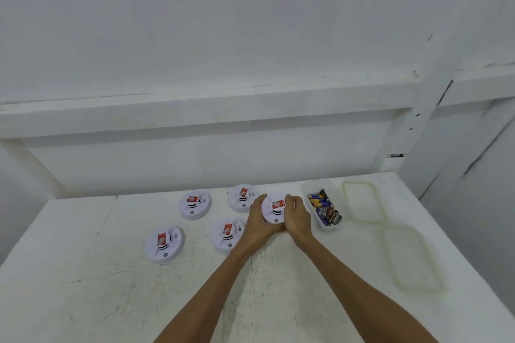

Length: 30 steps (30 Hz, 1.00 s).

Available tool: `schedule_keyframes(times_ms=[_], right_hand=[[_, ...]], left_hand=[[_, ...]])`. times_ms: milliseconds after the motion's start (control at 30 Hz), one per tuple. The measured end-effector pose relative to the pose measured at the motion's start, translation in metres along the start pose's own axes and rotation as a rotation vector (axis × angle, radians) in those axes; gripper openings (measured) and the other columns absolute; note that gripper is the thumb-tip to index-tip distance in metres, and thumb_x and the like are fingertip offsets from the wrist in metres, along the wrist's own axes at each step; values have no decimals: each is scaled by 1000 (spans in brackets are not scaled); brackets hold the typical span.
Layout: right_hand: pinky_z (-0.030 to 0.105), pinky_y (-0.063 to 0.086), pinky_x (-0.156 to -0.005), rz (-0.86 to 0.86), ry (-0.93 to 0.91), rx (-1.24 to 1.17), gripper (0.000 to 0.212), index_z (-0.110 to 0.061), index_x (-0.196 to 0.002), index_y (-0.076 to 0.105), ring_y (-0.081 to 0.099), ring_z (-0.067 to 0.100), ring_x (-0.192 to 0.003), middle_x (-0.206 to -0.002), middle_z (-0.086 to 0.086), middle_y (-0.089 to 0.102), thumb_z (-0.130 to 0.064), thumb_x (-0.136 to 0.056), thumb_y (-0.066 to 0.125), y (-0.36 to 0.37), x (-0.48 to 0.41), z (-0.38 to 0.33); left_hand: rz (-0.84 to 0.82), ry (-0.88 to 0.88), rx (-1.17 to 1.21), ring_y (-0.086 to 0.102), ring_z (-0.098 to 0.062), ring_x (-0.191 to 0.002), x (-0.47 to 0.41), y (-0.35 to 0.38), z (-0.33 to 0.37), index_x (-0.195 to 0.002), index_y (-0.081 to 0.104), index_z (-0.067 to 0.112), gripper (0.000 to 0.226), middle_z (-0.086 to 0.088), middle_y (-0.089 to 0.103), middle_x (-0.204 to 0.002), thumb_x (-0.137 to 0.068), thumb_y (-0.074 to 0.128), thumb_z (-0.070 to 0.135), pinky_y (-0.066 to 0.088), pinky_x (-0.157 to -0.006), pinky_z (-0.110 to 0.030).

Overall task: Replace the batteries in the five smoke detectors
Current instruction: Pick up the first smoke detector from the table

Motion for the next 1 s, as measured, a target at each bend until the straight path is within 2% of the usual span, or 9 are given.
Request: schedule_keyframes(times_ms=[67, 200, 333, 400, 500, 667, 767, 833, 1000], right_hand=[[25, 44, -79, -10, -26, -2, 40, -13, -128, 58, 60, 17, -93, -115, 8, 68, -38, -107, 35, -4, 4, 7], [37, 58, -81, -102, 46, -141, 37, -25, -111, 66, 67, 15, -97, -108, 0, 72, -42, -103, 34, -5, 6, 24], [38, 63, -77, -167, -1, -231, 42, -37, -142, 47, 65, 18, -111, -127, -3, 64, -38, -102, 33, -1, 13, 32], [37, 62, -81, -155, -95, -194, 50, -43, -148, 37, 62, 14, -115, -132, -6, 58, -36, -99, 34, 1, 19, 33], [38, 59, -90, -121, -264, 6, 56, -37, -154, 29, 59, 11, -115, -136, -5, 48, -36, -100, 43, 5, 32, 28], [21, 54, -89, -55, -317, 154, 64, -22, -154, 30, 57, 13, -118, -140, -2, 45, -35, -98, 59, 6, 38, 25], [7, 51, -75, -54, -288, 113, 61, -22, -147, 39, 60, 10, -113, -135, -3, 53, -35, -94, 66, 7, 38, 26], [6, 50, -70, -53, -211, 41, 59, -19, -143, 45, 62, 8, -106, -129, -2, 59, -31, -91, 71, 3, 37, 26], [8, 49, -62, -110, -44, -11, 41, -23, -124, 58, 63, -2, -91, -114, -5, 66, -28, -87, 75, -3, 27, 33]], left_hand=[[-17, 8, -55, 53, -15, -133, 4, 6, -10, -148, 36, 24, 104, 3, 49, -145, -63, 98, 20, 51, -107, -30], [-2, 6, -76, 56, -8, -131, 8, 6, -23, -151, 44, 20, 93, 9, 55, -142, -74, 94, 29, 50, -97, -13], [15, -55, -33, 68, -8, -115, 13, 5, -22, -138, 55, 28, 83, 7, 69, -130, -70, 78, 69, 60, -93, -28], [32, -102, -13, 72, -7, -103, 18, 6, -18, -129, 58, 23, 75, 3, 72, -122, -78, 69, 78, 61, -83, -24], [44, -229, 94, 73, -14, -100, 18, 6, -24, -128, 56, 11, 62, -4, 70, -121, -95, 58, 63, 60, -73, -21], [-27, -284, 312, 74, -25, -108, 8, 9, -33, -138, 49, 12, 59, -12, 67, -132, -99, 57, 55, 63, -77, -34], [-31, -281, 390, 73, -29, -112, 0, 10, -41, -140, 53, 14, 80, -15, 67, -133, -86, 68, 71, 63, -85, -43], [-14, -303, 385, 72, -30, -114, -5, 9, -50, -138, 54, 13, 96, -16, 66, -134, -72, 76, 79, 62, -93, -50], [-43, -277, 353, 69, -31, -119, -8, 13, -48, -137, 54, 19, 85, -14, 66, -133, -79, 65, 79, 60, -97, -52]])
Point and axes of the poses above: each hand's wrist, its own x-axis away from the middle knuckle, its own y-axis out of the palm, z = x × y, the point moved 6 cm from there along -x, towards the middle knuckle
